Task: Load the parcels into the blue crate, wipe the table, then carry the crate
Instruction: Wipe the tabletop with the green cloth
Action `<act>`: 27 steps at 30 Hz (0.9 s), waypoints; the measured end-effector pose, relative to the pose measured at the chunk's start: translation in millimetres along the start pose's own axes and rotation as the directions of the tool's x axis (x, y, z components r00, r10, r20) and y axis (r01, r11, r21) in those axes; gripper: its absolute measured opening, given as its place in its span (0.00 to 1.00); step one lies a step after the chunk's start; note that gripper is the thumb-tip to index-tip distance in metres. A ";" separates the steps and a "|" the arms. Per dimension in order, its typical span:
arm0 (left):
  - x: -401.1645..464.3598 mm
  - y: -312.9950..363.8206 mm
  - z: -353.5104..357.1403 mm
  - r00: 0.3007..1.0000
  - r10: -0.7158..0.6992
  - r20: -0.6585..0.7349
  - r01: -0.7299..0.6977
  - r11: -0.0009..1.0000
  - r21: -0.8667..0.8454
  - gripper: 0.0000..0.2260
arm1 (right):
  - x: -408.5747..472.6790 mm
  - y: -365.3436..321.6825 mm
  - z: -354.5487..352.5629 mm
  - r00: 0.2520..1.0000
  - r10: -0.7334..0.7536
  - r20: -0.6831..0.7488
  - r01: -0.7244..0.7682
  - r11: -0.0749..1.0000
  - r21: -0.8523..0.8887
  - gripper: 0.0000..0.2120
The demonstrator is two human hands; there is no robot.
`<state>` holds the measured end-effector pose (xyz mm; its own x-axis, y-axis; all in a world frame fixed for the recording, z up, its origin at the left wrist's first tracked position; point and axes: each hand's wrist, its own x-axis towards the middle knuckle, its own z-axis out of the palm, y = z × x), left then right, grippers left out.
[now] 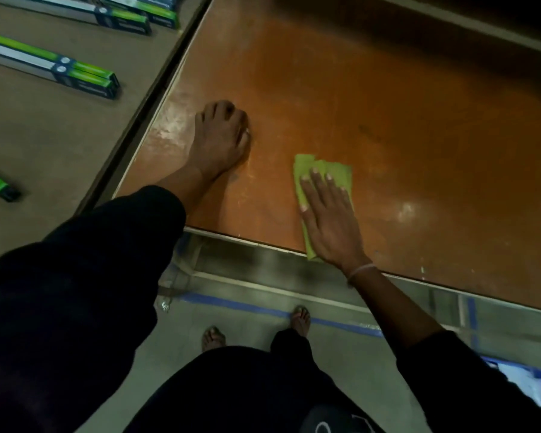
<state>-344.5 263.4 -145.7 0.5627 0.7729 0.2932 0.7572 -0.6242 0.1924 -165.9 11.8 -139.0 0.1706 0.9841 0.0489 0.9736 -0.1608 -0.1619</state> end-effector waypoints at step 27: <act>-1.0 -4.2 2.6 0.999 -0.029 -0.015 0.027 0.994 -0.106 0.17 | 118.0 1.7 5.8 0.974 0.224 0.019 -0.222 0.973 -0.064 0.28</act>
<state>-347.4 265.5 -149.2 0.5354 0.7889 0.3015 0.7328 -0.6114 0.2986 -145.0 128.1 -139.2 0.3815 0.9243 -0.0079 0.9189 -0.3801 -0.1058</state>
